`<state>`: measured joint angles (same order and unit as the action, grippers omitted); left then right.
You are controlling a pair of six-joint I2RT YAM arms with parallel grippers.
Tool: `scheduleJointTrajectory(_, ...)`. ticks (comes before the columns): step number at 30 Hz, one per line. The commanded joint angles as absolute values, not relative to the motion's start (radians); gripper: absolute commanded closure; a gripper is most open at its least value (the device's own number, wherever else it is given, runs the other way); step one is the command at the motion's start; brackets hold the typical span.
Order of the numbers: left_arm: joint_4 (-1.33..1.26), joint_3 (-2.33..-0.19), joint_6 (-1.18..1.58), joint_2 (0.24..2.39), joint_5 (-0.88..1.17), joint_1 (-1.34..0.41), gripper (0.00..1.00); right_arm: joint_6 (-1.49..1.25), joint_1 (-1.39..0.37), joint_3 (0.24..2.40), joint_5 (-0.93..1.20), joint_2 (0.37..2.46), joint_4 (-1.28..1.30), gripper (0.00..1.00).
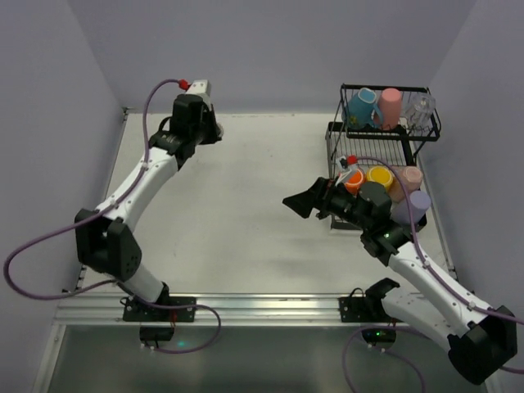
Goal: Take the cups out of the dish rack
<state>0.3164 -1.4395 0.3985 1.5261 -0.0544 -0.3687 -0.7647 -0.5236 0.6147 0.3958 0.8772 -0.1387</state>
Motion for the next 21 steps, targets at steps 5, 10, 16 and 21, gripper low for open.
scheduleJointTrajectory(5, 0.767, -1.620, 0.236, 1.828, -0.231, -0.245, 1.00, -0.566, -0.555, 0.632, 0.272, 0.779, 0.084, 0.01)
scheduleJointTrajectory(10, 0.839, -1.732, 0.216, 1.922, -0.339, -0.239, 1.00, -0.532, -0.568, 0.620, 0.265, 0.755, 0.109, 0.01)
scheduleJointTrajectory(16, 0.916, -1.773, 0.199, 1.987, -0.344, -0.222, 1.00, -0.529, -0.575, 0.604, 0.265, 0.758, 0.097, 0.01)
scheduleJointTrajectory(21, 0.882, -1.729, 0.198, 1.971, -0.276, -0.181, 0.98, -0.523, -0.577, 0.614, 0.262, 0.778, 0.094, 0.01)
